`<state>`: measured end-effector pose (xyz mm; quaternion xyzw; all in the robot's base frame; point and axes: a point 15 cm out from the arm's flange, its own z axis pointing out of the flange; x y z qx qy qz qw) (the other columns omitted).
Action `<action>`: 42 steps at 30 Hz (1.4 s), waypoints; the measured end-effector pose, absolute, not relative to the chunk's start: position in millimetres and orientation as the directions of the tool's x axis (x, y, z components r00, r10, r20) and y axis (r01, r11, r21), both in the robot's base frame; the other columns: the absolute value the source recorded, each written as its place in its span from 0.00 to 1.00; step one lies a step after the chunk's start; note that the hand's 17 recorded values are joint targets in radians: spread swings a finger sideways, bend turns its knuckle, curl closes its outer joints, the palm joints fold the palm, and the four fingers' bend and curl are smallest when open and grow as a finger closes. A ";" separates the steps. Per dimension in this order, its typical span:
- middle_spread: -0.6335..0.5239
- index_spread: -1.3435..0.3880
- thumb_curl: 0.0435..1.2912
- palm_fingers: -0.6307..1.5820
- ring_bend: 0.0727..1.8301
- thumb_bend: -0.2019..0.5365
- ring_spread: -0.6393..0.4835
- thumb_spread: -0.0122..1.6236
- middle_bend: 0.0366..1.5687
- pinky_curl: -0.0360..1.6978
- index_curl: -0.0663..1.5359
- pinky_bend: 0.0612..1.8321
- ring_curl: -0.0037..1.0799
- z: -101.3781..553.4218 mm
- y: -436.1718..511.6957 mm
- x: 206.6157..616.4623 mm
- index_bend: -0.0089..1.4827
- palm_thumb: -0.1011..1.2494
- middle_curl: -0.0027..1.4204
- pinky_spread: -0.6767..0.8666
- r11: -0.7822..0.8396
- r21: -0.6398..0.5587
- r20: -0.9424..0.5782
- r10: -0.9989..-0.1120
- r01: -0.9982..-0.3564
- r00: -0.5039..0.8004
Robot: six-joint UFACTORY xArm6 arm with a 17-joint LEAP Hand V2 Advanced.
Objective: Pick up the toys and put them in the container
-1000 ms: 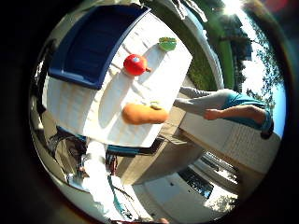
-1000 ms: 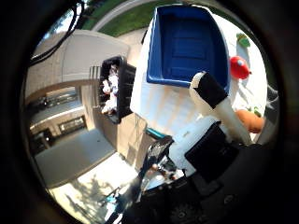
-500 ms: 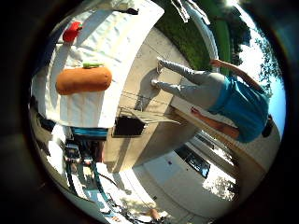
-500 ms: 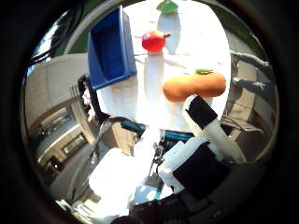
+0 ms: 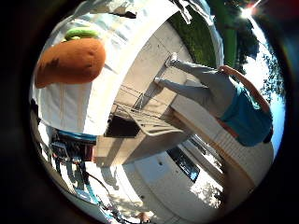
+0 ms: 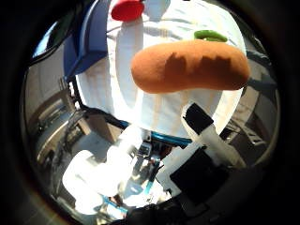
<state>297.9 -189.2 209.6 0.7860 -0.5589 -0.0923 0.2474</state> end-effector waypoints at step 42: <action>0.28 0.24 0.43 0.70 0.73 0.26 0.47 0.71 0.68 0.47 0.03 0.80 0.80 339.2 -123.5 329.9 0.54 0.82 0.80 0.55 -0.297 0.443 0.010 -0.942 -0.846 0.336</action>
